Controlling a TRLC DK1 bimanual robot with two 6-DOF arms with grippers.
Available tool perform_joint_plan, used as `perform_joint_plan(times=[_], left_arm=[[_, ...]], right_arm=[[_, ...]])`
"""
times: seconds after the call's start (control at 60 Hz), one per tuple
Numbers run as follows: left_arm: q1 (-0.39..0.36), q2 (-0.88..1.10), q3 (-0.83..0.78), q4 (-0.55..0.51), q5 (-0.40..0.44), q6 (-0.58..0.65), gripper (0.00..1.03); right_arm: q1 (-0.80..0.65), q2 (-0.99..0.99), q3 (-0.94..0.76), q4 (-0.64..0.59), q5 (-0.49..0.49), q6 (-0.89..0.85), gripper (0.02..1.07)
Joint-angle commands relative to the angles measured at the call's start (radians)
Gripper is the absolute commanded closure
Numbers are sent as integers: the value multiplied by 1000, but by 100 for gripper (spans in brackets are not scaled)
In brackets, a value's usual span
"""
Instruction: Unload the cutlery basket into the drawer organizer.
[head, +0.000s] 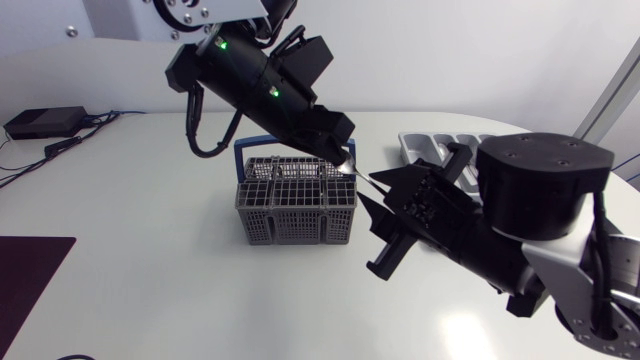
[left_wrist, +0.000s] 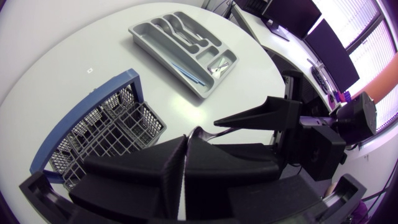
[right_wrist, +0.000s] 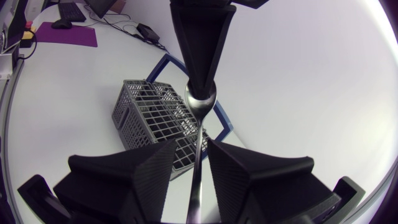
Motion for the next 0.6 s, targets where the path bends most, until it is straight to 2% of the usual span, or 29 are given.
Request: perform_joint_plan(times=[0.0,0.117,0.167,0.25,0.433,0.5,0.583], left_arm=[[11,29,21,-1,20,-25,88],[13,29,21,-1,28,-25,88],[13,29,21,-1,30,-25,88],[13,30,21,-1,30,-25,88],[13,32,17,-1,30,-25,88],[14,32,17,-1,30,-25,88],[14,32,19,-1,30,-25,88]], right_arm=[[7,29,35,25,19,21,71],[7,49,53,25,24,19,72],[7,54,61,25,24,19,79],[7,60,70,20,27,18,81],[5,71,81,9,27,12,97],[5,74,84,-1,27,12,101],[5,74,81,-6,24,12,102]])
